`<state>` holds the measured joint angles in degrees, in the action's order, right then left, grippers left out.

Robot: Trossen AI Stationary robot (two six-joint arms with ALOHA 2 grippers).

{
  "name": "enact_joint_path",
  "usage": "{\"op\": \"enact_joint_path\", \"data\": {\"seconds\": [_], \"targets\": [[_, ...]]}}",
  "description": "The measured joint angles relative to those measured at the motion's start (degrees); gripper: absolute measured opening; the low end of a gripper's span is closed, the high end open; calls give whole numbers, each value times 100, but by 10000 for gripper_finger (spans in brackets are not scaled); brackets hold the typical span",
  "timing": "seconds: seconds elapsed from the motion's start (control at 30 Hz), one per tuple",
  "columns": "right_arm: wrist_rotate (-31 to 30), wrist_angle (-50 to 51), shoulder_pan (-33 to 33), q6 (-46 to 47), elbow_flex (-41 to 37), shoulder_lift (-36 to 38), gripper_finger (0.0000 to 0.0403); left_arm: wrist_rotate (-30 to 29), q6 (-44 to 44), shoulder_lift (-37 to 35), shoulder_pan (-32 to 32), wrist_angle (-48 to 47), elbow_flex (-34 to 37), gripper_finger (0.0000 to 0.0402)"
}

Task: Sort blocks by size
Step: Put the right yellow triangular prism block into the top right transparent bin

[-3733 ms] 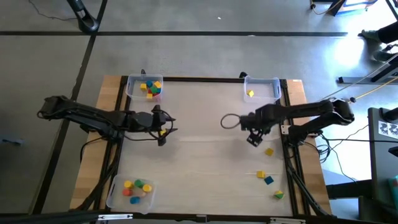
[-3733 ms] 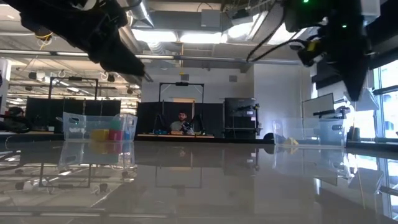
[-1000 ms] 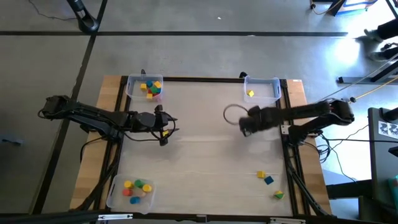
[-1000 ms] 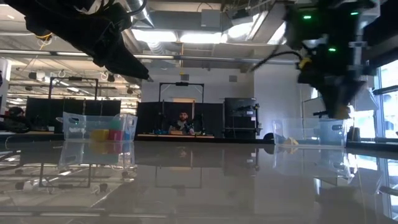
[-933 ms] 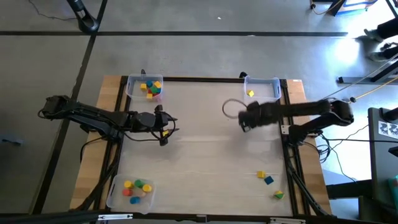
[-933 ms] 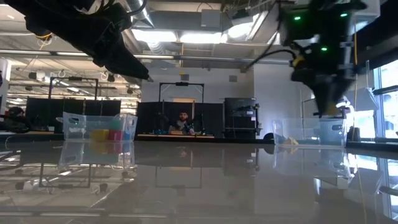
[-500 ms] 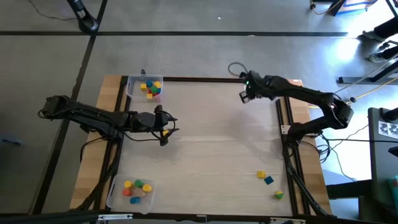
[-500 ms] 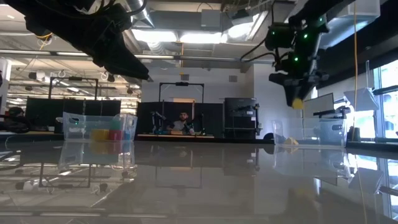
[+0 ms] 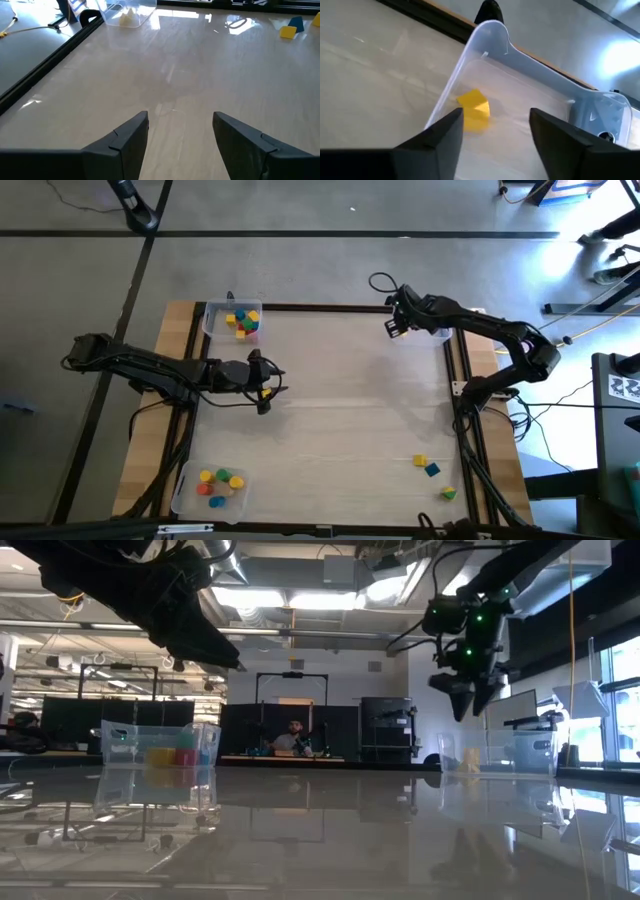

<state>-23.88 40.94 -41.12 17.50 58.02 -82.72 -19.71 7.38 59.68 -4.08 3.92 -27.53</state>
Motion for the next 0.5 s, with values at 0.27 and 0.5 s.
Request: {"op": "enact_joint_path", "data": {"seconds": [0.27,0.5], "targets": [[518,1036,538,-8,124,471,284,0,11,0,-2,0,0,210],[1192,1851,2122,811,131,1007,286,0,323,0,-2,22,0,210]]}}
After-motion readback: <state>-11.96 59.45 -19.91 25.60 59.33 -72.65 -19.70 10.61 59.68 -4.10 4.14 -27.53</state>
